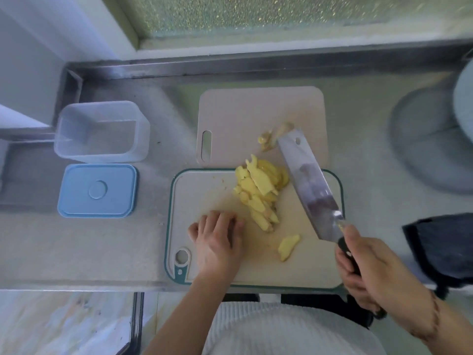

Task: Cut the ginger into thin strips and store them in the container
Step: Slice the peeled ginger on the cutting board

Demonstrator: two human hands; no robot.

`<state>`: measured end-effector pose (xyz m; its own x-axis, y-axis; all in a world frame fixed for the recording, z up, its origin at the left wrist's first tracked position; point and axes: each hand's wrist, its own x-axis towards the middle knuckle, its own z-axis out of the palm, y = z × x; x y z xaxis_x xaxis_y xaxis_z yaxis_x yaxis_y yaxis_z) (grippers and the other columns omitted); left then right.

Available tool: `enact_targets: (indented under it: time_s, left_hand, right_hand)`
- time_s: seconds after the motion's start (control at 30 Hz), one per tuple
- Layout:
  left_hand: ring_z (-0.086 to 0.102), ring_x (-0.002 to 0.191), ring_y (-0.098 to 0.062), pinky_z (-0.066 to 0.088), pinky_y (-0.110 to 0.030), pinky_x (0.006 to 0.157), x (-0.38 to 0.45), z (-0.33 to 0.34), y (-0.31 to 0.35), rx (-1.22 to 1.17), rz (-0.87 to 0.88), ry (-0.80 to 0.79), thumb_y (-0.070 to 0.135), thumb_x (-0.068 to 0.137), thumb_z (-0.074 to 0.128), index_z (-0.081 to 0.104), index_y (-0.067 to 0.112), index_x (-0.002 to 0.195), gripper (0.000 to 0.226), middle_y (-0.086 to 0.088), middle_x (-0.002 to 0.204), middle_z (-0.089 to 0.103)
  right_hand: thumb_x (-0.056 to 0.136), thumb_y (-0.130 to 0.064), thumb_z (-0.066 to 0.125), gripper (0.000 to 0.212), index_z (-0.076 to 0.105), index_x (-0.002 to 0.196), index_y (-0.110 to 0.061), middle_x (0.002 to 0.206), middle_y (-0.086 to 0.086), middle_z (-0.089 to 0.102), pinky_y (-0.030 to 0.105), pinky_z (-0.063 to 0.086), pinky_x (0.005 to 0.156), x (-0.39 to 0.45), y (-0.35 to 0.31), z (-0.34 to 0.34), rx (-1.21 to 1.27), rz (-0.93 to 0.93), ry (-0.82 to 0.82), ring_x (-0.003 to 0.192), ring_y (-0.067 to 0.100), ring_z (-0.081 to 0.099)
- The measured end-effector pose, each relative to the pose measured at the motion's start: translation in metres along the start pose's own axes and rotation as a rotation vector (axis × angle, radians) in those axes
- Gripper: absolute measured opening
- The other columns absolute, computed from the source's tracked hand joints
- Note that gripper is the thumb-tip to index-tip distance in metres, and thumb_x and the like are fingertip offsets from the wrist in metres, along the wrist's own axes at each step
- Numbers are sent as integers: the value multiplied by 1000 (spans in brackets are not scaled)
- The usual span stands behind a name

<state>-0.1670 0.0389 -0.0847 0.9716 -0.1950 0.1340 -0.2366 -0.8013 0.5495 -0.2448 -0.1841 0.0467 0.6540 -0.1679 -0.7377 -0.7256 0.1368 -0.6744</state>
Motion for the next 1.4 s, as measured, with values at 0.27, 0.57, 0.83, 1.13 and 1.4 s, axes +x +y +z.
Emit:
enact_targets:
  time_s: [0.27, 0.57, 0.83, 1.13, 1.4]
  left_hand:
    - [54, 72, -10, 42, -30, 67, 108, -28, 13, -344, -244, -59, 26, 98, 62, 70, 16, 90, 15, 12, 77, 61]
    - [62, 112, -22, 38, -33, 101, 219, 16, 46, 57, -139, -411, 41, 100, 56, 76, 31, 112, 25, 4, 114, 73]
    - [63, 101, -37, 49, -42, 93, 199, 6, 25, -68, 120, -7, 23, 98, 55, 70, 11, 122, 30, -11, 109, 67]
    - [59, 90, -24, 45, -33, 78, 0, 7, 29, 119, 996, -347, 39, 92, 61, 64, 20, 106, 23, 1, 98, 63]
    - [62, 76, -18, 51, -23, 65, -9, 15, 41, 94, 722, -390, 24, 75, 50, 63, 21, 98, 27, 2, 92, 64]
  right_hand:
    - [89, -51, 37, 52, 36, 55, -11, 44, 6, 25, 11, 19, 37, -13, 14, -6, -32, -56, 103, 33, 10, 20]
    - [76, -63, 37, 57, 42, 42, -17, 39, -4, 34, 18, 26, 39, -14, 13, -10, -283, -68, 206, 33, 6, 32]
    - [81, -57, 39, 55, 49, 40, -21, 39, -1, 47, 25, 40, 54, -14, 19, -28, -338, -113, 325, 39, 4, 42]
    - [95, -50, 35, 55, 40, 55, -12, 40, -2, 38, 18, 31, 40, -18, 4, -22, -347, -140, 265, 36, 12, 36]
    - [95, -52, 34, 54, 34, 57, -14, 39, -5, 30, 15, 22, 33, -23, 2, -4, -331, -121, 226, 31, 8, 26]
